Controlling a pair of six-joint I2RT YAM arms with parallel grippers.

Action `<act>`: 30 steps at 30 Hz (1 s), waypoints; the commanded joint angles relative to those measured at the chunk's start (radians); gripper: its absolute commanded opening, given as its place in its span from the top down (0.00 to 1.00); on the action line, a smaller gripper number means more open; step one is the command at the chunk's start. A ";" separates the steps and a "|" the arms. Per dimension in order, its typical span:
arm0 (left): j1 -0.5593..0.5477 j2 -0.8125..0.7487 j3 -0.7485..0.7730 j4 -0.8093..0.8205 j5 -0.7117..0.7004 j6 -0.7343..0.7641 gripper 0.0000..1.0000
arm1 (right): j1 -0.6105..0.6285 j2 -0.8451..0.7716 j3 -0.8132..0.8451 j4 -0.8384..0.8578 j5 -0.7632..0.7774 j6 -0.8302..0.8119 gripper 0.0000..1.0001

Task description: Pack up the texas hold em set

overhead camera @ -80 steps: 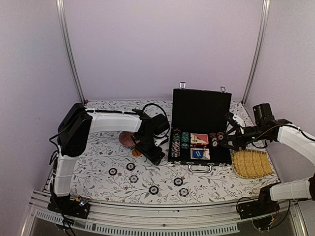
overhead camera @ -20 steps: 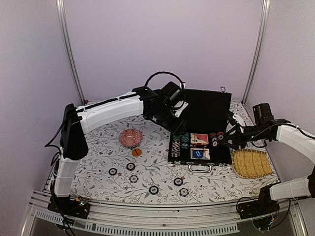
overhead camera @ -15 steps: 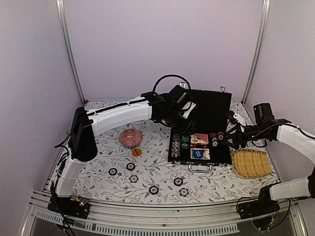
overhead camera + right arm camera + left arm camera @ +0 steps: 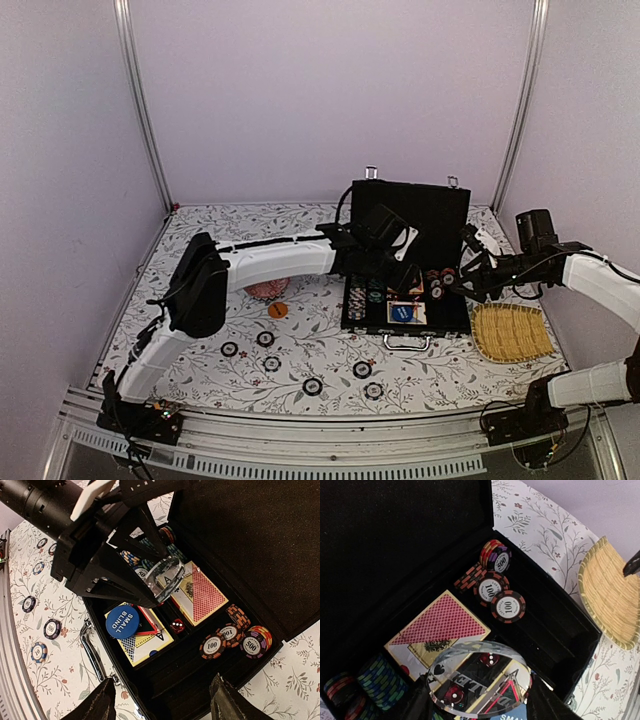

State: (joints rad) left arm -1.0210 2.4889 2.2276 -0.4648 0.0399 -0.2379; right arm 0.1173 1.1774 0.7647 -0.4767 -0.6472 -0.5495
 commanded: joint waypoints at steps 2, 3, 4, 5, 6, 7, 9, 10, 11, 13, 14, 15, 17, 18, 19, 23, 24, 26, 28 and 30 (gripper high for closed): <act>-0.008 0.042 0.043 0.122 -0.047 -0.016 0.40 | -0.008 -0.005 -0.013 0.016 0.006 0.001 0.35; -0.008 0.051 0.048 0.129 -0.055 -0.015 0.40 | -0.008 -0.003 -0.013 0.016 0.006 0.000 0.35; -0.008 0.060 0.054 0.137 -0.061 -0.013 0.40 | -0.008 -0.002 -0.014 0.016 0.006 -0.001 0.35; -0.008 0.070 0.060 0.143 -0.069 -0.010 0.40 | -0.007 -0.002 -0.013 0.016 0.007 -0.001 0.35; -0.007 0.080 0.069 0.144 -0.076 -0.007 0.40 | -0.008 -0.003 -0.014 0.017 0.008 -0.001 0.35; -0.008 0.091 0.081 0.143 -0.086 -0.005 0.40 | -0.008 -0.004 -0.014 0.016 0.010 -0.002 0.35; -0.007 0.112 0.098 0.143 -0.108 0.002 0.39 | -0.008 -0.007 -0.015 0.017 0.012 -0.002 0.35; -0.007 0.121 0.102 0.144 -0.119 0.004 0.39 | -0.008 -0.008 -0.015 0.016 0.014 -0.001 0.35; -0.005 0.129 0.105 0.146 -0.130 0.006 0.39 | -0.008 -0.009 -0.015 0.016 0.014 -0.001 0.35; -0.004 0.143 0.110 0.146 -0.153 0.009 0.39 | -0.010 -0.009 -0.016 0.016 0.014 -0.003 0.35; -0.005 0.149 0.111 0.147 -0.158 0.010 0.39 | -0.010 -0.009 -0.016 0.016 0.015 -0.002 0.35; -0.003 0.153 0.110 0.148 -0.160 0.010 0.39 | -0.011 -0.009 -0.016 0.016 0.015 -0.003 0.35; -0.002 0.161 0.114 0.149 -0.159 0.009 0.39 | -0.011 -0.009 -0.017 0.016 0.015 -0.004 0.35; -0.001 0.165 0.115 0.149 -0.163 0.006 0.39 | -0.011 -0.007 -0.017 0.017 0.015 -0.004 0.35; 0.000 0.168 0.116 0.150 -0.163 0.006 0.38 | -0.011 -0.007 -0.016 0.017 0.015 -0.004 0.35; 0.005 0.180 0.118 0.149 -0.167 0.006 0.38 | -0.011 -0.005 -0.016 0.016 0.015 -0.007 0.35; 0.008 0.183 0.118 0.148 -0.167 0.006 0.38 | -0.011 -0.004 -0.016 0.016 0.015 -0.006 0.35; 0.011 0.189 0.120 0.149 -0.170 0.005 0.37 | -0.011 -0.002 -0.016 0.016 0.015 -0.007 0.35; 0.013 0.192 0.123 0.149 -0.175 0.003 0.35 | -0.011 -0.002 -0.017 0.016 0.014 -0.006 0.35; 0.014 0.195 0.124 0.149 -0.180 0.001 0.32 | -0.012 -0.001 -0.018 0.017 0.013 -0.006 0.35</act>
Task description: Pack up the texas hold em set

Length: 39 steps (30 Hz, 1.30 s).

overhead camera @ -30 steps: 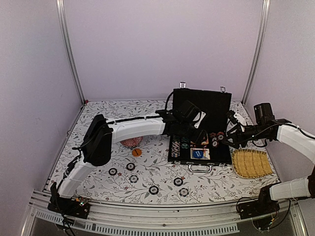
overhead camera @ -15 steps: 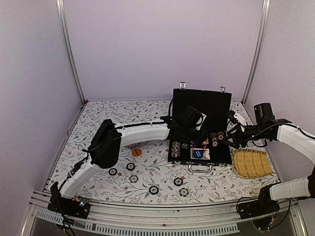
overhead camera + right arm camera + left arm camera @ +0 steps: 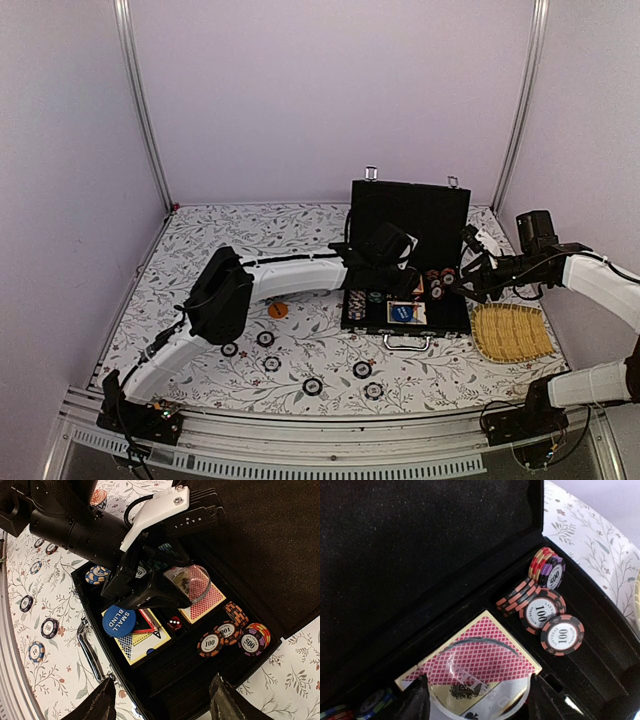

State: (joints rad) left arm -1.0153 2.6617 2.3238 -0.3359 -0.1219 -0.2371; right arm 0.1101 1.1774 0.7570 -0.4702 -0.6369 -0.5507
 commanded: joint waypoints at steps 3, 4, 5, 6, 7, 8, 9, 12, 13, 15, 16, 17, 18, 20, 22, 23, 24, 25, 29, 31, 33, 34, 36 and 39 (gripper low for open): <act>0.008 0.021 0.030 0.019 -0.023 -0.003 0.25 | -0.004 0.001 -0.011 0.010 0.002 -0.005 0.35; 0.007 0.019 0.030 0.018 -0.025 -0.004 0.24 | -0.004 0.001 -0.011 0.010 0.002 -0.005 0.35; 0.007 0.017 0.032 0.016 -0.028 -0.004 0.22 | -0.004 0.002 -0.010 0.010 0.001 -0.005 0.35; 0.009 0.013 0.032 0.015 -0.028 -0.004 0.21 | -0.004 0.002 -0.011 0.010 0.002 -0.005 0.35; 0.008 0.006 0.031 0.015 -0.026 -0.003 0.21 | -0.004 0.003 -0.010 0.010 0.000 -0.005 0.35; 0.008 -0.006 0.031 0.015 -0.019 -0.001 0.21 | -0.003 0.004 -0.010 0.010 0.000 -0.004 0.35; 0.006 -0.021 0.031 0.013 -0.016 0.002 0.21 | -0.004 0.004 -0.007 0.010 0.001 -0.003 0.35; -0.002 -0.103 0.010 0.011 -0.021 0.017 0.21 | -0.004 0.016 0.017 0.010 0.038 0.017 0.36; -0.005 -0.141 -0.007 0.015 -0.024 0.023 0.21 | -0.004 0.030 0.035 0.000 0.062 0.032 0.37; -0.008 -0.229 -0.068 0.029 -0.031 0.029 0.21 | -0.006 0.073 0.083 -0.042 0.098 0.044 0.38; -0.010 -0.278 -0.110 0.039 -0.034 0.030 0.21 | -0.006 0.103 0.113 -0.069 0.118 0.043 0.40; -0.011 -0.331 -0.156 0.049 -0.036 0.029 0.21 | -0.005 0.135 0.146 -0.104 0.135 0.043 0.41; -0.011 -0.381 -0.212 0.067 -0.040 0.028 0.21 | -0.006 0.166 0.180 -0.138 0.148 0.041 0.43; -0.010 -0.493 -0.332 0.099 -0.052 0.024 0.21 | -0.006 0.226 0.237 -0.200 0.159 0.041 0.46; -0.012 -0.613 -0.454 0.131 -0.071 0.012 0.21 | -0.006 0.273 0.279 -0.234 0.158 0.043 0.49; -0.013 -0.665 -0.521 0.146 -0.082 0.003 0.21 | -0.006 0.304 0.294 -0.247 0.157 0.044 0.49; -0.013 -0.725 -0.584 0.162 -0.088 -0.006 0.21 | -0.006 0.329 0.307 -0.260 0.158 0.046 0.50; -0.014 -0.779 -0.643 0.174 -0.096 -0.018 0.21 | -0.006 0.354 0.320 -0.275 0.160 0.047 0.52; -0.016 -0.941 -0.862 0.195 -0.127 -0.058 0.21 | -0.006 0.449 0.363 -0.311 0.169 0.045 0.55; -0.017 -1.010 -0.945 0.189 -0.148 -0.079 0.21 | -0.004 0.493 0.382 -0.316 0.172 0.051 0.55; -0.017 -1.071 -1.016 0.183 -0.167 -0.095 0.21 | -0.004 0.531 0.404 -0.319 0.175 0.060 0.55; -0.017 -1.095 -1.047 0.178 -0.174 -0.104 0.21 | -0.003 0.550 0.413 -0.318 0.176 0.066 0.53; -0.019 -1.135 -1.091 0.163 -0.190 -0.118 0.21 | 0.000 0.583 0.432 -0.312 0.177 0.076 0.52; -0.019 -1.176 -1.133 0.142 -0.211 -0.134 0.21 | 0.014 0.623 0.444 -0.303 0.178 0.079 0.51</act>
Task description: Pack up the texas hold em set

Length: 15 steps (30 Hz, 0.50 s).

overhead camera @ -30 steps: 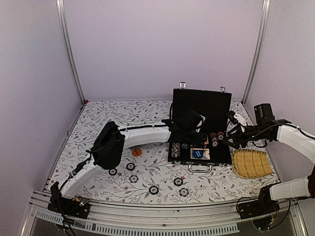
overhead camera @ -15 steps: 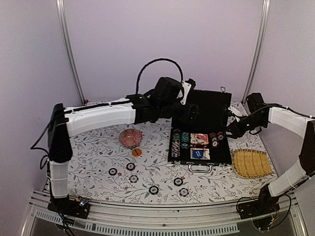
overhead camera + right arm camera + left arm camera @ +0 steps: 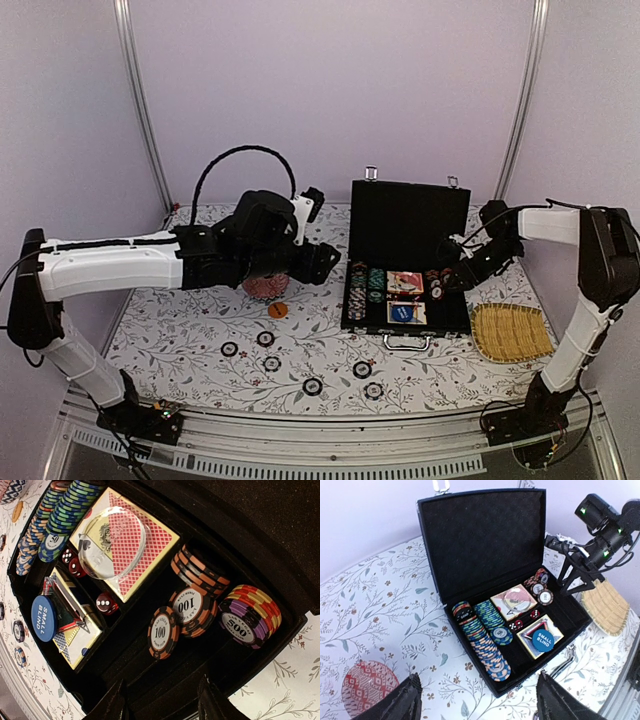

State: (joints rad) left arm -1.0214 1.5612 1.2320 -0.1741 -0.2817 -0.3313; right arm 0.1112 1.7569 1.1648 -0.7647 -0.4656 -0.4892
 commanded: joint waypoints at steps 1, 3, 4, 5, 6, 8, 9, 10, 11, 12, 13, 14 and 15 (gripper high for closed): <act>-0.012 -0.086 -0.054 -0.021 -0.056 -0.044 0.21 | 0.020 0.056 0.063 -0.007 0.010 0.019 0.51; -0.012 -0.102 -0.071 -0.019 -0.064 -0.047 0.21 | 0.036 0.082 0.084 0.003 0.022 0.025 0.51; -0.012 -0.108 -0.076 -0.020 -0.066 -0.047 0.21 | 0.044 0.098 0.091 0.009 0.033 0.032 0.51; -0.012 -0.110 -0.076 -0.023 -0.068 -0.047 0.21 | 0.054 0.113 0.098 0.013 0.045 0.035 0.51; -0.011 -0.109 -0.074 -0.026 -0.068 -0.047 0.21 | 0.061 0.126 0.106 0.015 0.057 0.044 0.51; -0.012 -0.109 -0.072 -0.028 -0.065 -0.048 0.21 | 0.071 0.148 0.119 0.020 0.063 0.057 0.51; -0.012 -0.109 -0.072 -0.029 -0.064 -0.050 0.20 | 0.076 0.156 0.124 0.024 0.070 0.064 0.51; -0.012 -0.110 -0.073 -0.028 -0.063 -0.050 0.20 | 0.081 0.165 0.129 0.025 0.082 0.067 0.51; -0.012 -0.109 -0.075 -0.027 -0.063 -0.051 0.20 | 0.086 0.172 0.134 0.027 0.094 0.069 0.51; -0.012 -0.105 -0.076 -0.025 -0.063 -0.050 0.20 | 0.089 0.180 0.138 0.028 0.106 0.069 0.51; -0.012 -0.103 -0.078 -0.027 -0.063 -0.052 0.20 | 0.092 0.186 0.142 0.030 0.115 0.070 0.51; -0.012 -0.101 -0.078 -0.027 -0.062 -0.051 0.21 | 0.094 0.191 0.146 0.030 0.119 0.070 0.51; -0.012 -0.099 -0.080 -0.028 -0.061 -0.053 0.20 | 0.096 0.193 0.148 0.032 0.119 0.068 0.51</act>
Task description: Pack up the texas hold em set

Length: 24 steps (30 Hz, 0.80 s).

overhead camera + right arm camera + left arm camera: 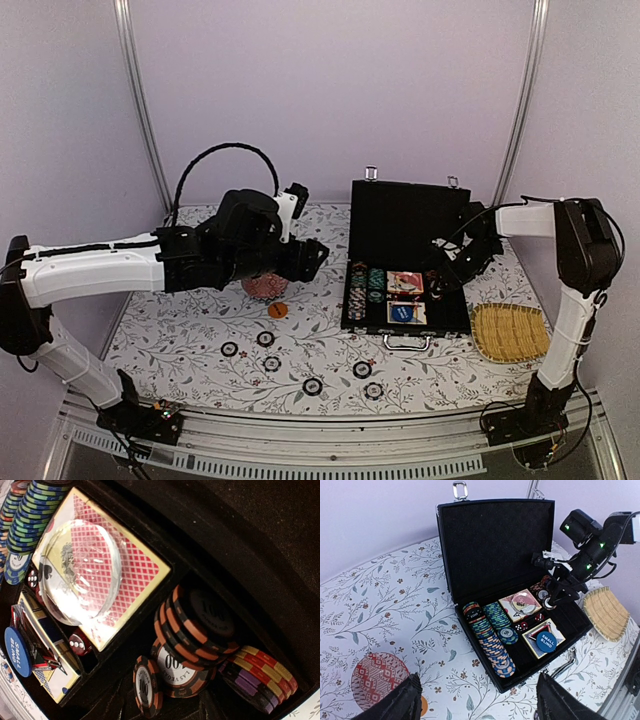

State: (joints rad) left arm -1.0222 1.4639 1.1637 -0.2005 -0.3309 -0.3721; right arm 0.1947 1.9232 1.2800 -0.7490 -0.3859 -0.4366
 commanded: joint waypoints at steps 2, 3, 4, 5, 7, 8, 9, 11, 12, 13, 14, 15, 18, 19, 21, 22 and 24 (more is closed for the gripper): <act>-0.012 0.004 -0.012 -0.001 -0.008 -0.016 0.21 | 0.024 0.027 0.034 0.028 0.049 0.010 0.52; -0.010 0.006 -0.012 0.000 -0.006 -0.017 0.20 | 0.032 0.024 0.032 0.034 0.060 0.006 0.52; -0.012 0.010 -0.011 0.000 -0.003 -0.018 0.21 | 0.042 0.021 0.029 0.041 0.077 0.002 0.53; -0.012 0.012 -0.012 0.002 0.000 -0.020 0.20 | 0.052 0.016 0.026 0.047 0.088 -0.007 0.53; -0.011 0.017 -0.011 0.005 0.004 -0.021 0.20 | 0.077 0.004 0.018 0.058 0.110 -0.023 0.54; -0.012 0.019 -0.012 0.006 0.004 -0.020 0.20 | 0.092 -0.001 0.014 0.066 0.131 -0.032 0.54; -0.012 0.023 -0.010 0.008 0.004 -0.021 0.20 | 0.105 -0.007 0.009 0.073 0.152 -0.037 0.55; -0.011 0.027 -0.009 0.008 0.004 -0.021 0.21 | 0.130 -0.014 0.000 0.086 0.191 -0.048 0.56; -0.012 0.028 -0.009 0.008 0.004 -0.020 0.21 | 0.140 -0.015 -0.003 0.092 0.211 -0.054 0.56; -0.012 0.030 -0.007 0.009 0.006 -0.020 0.21 | 0.151 -0.015 -0.005 0.098 0.233 -0.056 0.57; -0.012 0.031 -0.008 0.010 0.006 -0.020 0.21 | 0.161 -0.014 -0.006 0.102 0.257 -0.058 0.57; -0.012 0.032 -0.007 0.010 0.008 -0.021 0.20 | 0.171 -0.013 -0.007 0.105 0.281 -0.062 0.58; -0.013 0.035 -0.009 0.010 0.010 -0.022 0.21 | 0.197 -0.017 -0.011 0.114 0.344 -0.069 0.58; -0.012 0.036 -0.008 0.010 0.010 -0.022 0.21 | 0.205 -0.018 -0.011 0.116 0.358 -0.073 0.58; -0.012 0.040 -0.007 0.009 0.011 -0.022 0.21 | 0.217 -0.021 -0.011 0.120 0.384 -0.079 0.59; -0.013 0.042 -0.006 0.009 0.013 -0.021 0.21 | 0.222 -0.022 -0.009 0.121 0.395 -0.082 0.59; -0.014 0.045 -0.003 0.010 0.015 -0.021 0.21 | 0.235 -0.025 -0.007 0.121 0.408 -0.087 0.61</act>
State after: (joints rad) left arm -1.0222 1.4925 1.1637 -0.1993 -0.3237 -0.3901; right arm 0.3759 1.9083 1.2835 -0.7078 0.0002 -0.4656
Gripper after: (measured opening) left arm 0.793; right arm 0.401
